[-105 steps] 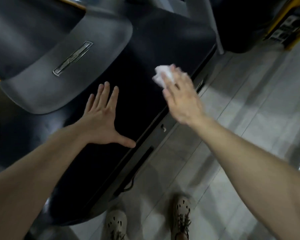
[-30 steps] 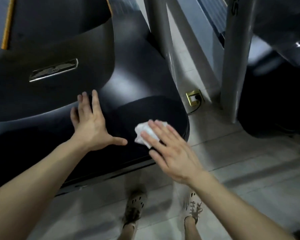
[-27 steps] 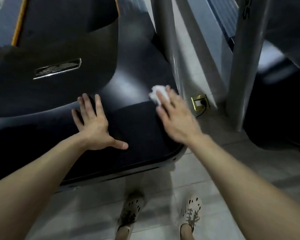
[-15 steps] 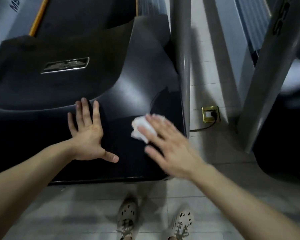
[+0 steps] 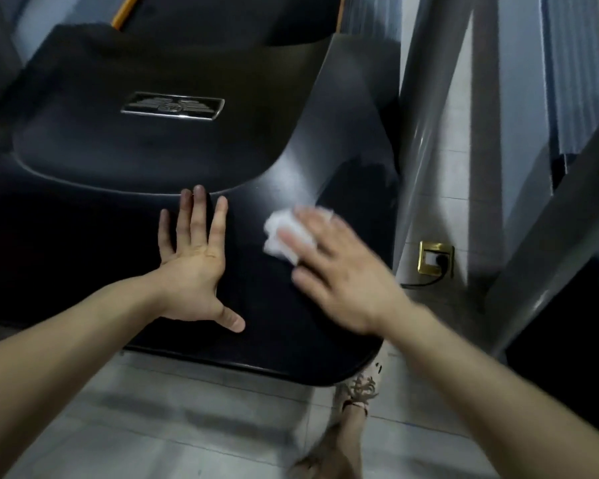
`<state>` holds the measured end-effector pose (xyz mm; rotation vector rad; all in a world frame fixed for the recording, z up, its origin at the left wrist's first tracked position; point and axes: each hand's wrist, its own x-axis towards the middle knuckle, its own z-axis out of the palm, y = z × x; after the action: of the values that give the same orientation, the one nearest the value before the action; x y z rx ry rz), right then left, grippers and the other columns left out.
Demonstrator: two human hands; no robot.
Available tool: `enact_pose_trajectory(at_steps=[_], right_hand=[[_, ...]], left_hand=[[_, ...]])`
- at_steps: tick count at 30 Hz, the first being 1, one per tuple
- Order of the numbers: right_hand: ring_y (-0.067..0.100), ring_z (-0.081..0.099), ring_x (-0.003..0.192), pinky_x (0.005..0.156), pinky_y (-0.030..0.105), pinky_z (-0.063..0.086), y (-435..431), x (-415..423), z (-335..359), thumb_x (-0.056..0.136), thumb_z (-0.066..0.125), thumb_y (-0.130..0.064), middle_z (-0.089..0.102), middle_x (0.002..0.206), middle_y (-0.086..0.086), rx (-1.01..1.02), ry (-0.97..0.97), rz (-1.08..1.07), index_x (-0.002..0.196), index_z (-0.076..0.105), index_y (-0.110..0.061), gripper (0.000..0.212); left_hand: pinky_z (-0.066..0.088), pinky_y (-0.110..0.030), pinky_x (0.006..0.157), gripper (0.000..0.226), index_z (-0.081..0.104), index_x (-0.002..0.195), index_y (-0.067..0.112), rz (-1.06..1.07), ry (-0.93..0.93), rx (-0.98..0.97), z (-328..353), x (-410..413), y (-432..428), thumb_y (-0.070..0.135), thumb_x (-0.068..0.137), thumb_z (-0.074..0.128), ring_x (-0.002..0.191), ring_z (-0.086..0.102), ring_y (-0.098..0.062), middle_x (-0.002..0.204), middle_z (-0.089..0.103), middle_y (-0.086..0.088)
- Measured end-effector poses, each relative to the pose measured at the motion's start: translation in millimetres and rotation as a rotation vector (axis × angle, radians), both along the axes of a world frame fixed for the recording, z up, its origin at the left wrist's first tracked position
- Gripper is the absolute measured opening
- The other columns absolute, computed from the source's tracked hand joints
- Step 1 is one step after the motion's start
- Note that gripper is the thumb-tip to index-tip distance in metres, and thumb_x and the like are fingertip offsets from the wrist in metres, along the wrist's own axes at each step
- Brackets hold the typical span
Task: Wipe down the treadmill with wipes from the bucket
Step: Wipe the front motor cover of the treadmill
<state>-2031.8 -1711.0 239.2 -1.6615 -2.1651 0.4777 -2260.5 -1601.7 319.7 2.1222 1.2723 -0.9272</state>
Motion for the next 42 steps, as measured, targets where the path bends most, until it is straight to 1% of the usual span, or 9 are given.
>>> enact_pose_trajectory(at_steps=[5,12,16,18,24,30,33,36,42], right_hand=[[0.020,0.000,0.165,0.133,0.045,0.006,118,40,-4,0.109,0.032,-0.061,0.004,0.179,0.002,-0.197,0.126,-0.411,0.169,0.020,-0.034,0.067],[0.024,0.009,0.165,0.133,0.048,0.014,44,16,10,0.111,0.047,-0.048,0.018,0.177,0.007,0.059,-0.033,0.475,0.166,0.034,-0.024,0.061],[0.024,0.010,0.164,0.133,0.044,0.012,170,60,-2,0.108,0.033,-0.060,0.014,0.178,0.006,-0.140,0.098,-0.241,0.168,0.028,-0.032,0.066],[0.023,0.005,0.164,0.133,0.045,0.011,179,51,-3,0.108,0.034,-0.062,0.009,0.178,0.003,-0.212,0.143,-0.337,0.168,0.025,-0.034,0.067],[0.027,0.008,0.165,0.132,0.049,0.015,33,25,11,0.110,0.053,-0.045,0.016,0.177,0.011,0.005,0.044,0.381,0.166,0.034,-0.019,0.065],[0.027,-0.002,0.165,0.133,0.047,0.006,156,85,-16,0.106,0.030,-0.069,-0.005,0.178,0.010,-0.322,0.071,-0.441,0.171,0.007,-0.027,0.080],[0.027,-0.015,0.164,0.133,0.052,0.004,78,48,-2,0.108,0.032,-0.066,-0.017,0.177,0.011,-0.278,0.100,-0.362,0.170,-0.004,-0.024,0.084],[0.022,-0.025,0.161,0.133,0.048,0.001,-3,38,8,0.109,0.035,-0.062,-0.027,0.174,0.005,-0.303,0.134,-0.175,0.169,-0.012,-0.027,0.084],[0.029,-0.011,0.164,0.133,0.047,0.001,163,94,-24,0.110,0.028,-0.061,-0.017,0.176,0.016,-0.370,0.147,-0.541,0.170,-0.003,-0.019,0.080]], left_hand=[[-0.023,-0.068,0.121,0.190,-0.059,0.140,0.018,0.017,-0.009,-0.006,0,-2,2,0.082,0.044,0.092,0.134,-0.064,-0.035,0.140,-0.070,-0.014],[-0.019,-0.069,0.123,0.192,-0.053,0.146,0.014,0.026,-0.015,0.015,0,-2,1,0.080,0.041,0.094,0.138,-0.060,-0.037,0.145,-0.066,-0.017],[-0.024,-0.064,0.123,0.190,-0.057,0.143,0.015,0.040,0.006,0.005,-1,0,3,0.076,0.047,0.095,0.133,-0.065,-0.035,0.141,-0.070,-0.015],[-0.024,-0.064,0.123,0.190,-0.056,0.143,0.015,0.042,0.009,0.018,-2,-1,2,0.077,0.046,0.095,0.133,-0.065,-0.035,0.141,-0.069,-0.016],[-0.023,-0.065,0.123,0.190,-0.057,0.142,0.010,0.012,0.053,0.043,-4,0,2,0.081,0.046,0.092,0.132,-0.064,-0.040,0.141,-0.068,-0.022],[-0.022,-0.063,0.124,0.188,-0.055,0.144,0.011,0.040,0.070,0.085,-7,2,0,0.088,0.044,0.085,0.135,-0.063,-0.036,0.143,-0.067,-0.020],[-0.012,-0.060,0.130,0.160,-0.013,0.167,0.009,0.179,-0.121,0.253,-12,8,-7,0.101,0.056,0.056,0.157,-0.038,-0.028,0.171,-0.031,-0.019],[0.003,-0.059,0.132,0.099,0.031,0.159,0.012,0.310,-0.342,0.576,-17,25,-9,0.079,0.088,0.042,0.162,0.011,-0.033,0.164,0.027,-0.020],[0.015,-0.059,0.129,0.066,0.042,0.153,0.005,0.266,-0.397,0.812,-43,78,24,0.050,0.104,0.042,0.155,0.030,-0.038,0.157,0.039,-0.021]])
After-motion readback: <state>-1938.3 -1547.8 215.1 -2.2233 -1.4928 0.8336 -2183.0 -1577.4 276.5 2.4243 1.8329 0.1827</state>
